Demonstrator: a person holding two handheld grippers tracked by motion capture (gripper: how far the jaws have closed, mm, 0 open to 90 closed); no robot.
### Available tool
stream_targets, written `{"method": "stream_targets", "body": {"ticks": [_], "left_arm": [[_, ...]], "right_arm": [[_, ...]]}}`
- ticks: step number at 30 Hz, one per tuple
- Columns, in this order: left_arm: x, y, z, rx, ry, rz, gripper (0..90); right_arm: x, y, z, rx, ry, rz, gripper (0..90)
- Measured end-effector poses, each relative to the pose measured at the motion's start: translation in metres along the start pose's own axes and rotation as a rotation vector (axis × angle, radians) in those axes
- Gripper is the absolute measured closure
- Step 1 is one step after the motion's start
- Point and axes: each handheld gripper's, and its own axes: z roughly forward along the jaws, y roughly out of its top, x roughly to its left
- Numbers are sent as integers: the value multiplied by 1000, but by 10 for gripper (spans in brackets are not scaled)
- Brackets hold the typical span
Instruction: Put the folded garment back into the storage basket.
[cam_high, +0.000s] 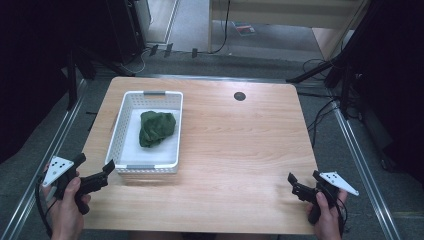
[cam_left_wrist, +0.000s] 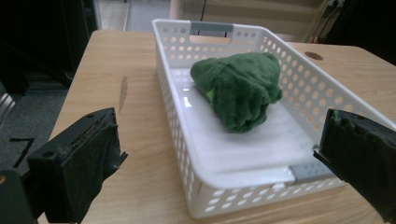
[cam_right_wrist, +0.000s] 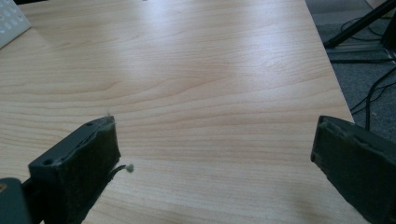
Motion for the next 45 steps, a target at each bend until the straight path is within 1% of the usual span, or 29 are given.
{"method": "stream_targets", "body": {"ticks": [5, 9, 11, 16, 21, 23, 24, 25, 27, 29, 30, 32, 35, 37, 38, 39, 40, 42, 44, 45], "left_arm": [[9, -17, -4, 3, 17, 0, 0], [18, -28, -7, -10, 39, -7, 0], [23, -33, -9, -6, 55, -7, 0], [40, -48, -15, -6, 81, -36, 0], [55, -54, -22, -32, 110, -46, 0], [58, -57, -22, -34, 112, -50, 0], [60, -59, -22, -32, 115, -44, 0], [60, -60, -21, -29, 120, -46, 0], [61, -62, -20, -24, 115, -47, 0], [61, -63, -18, -11, 125, -42, 0], [61, -63, -18, -16, 120, -35, 0], [61, -63, -18, -13, 123, -33, 0], [62, -62, -18, -11, 125, -48, 0], [62, -62, -18, -6, 123, -50, 0], [62, -62, -17, -2, 121, -51, 0], [62, -62, -17, 24, 100, -50, 0], [62, -62, -16, 33, 83, -48, 0], [61, -61, -14, 53, 101, -43, 0], [60, -61, -13, 58, 120, -43, 0], [60, -61, -13, 57, 122, -44, 0]], "right_arm": [[0, 0, 0, 1, 0, 0, 12], [0, 0, 0, 0, -1, 0, 12], [0, 0, 0, 0, -2, 1, 12], [0, 0, 0, 0, 0, 3, 12], [0, 0, 0, -2, -1, 3, 12], [0, 0, 0, -1, -1, 3, 12], [0, 0, 0, -2, -1, 3, 12], [0, 0, 0, -1, -1, 3, 12], [0, 0, 0, 0, -1, 4, 12], [0, 0, 0, 0, 0, 4, 12], [0, 0, 0, 0, 0, 4, 12], [0, 0, 0, 0, 1, 4, 12], [0, 0, 0, 2, 2, 3, 12], [0, 0, 0, 2, 3, 2, 12], [0, 0, 0, 2, 4, 2, 12], [0, 0, 0, 0, 5, 3, 12], [0, 0, 0, -1, 5, 2, 12], [0, 0, 0, 0, 6, 1, 12], [0, 0, 0, 0, 6, 1, 12], [0, 0, 0, 0, 6, 0, 12]]}}
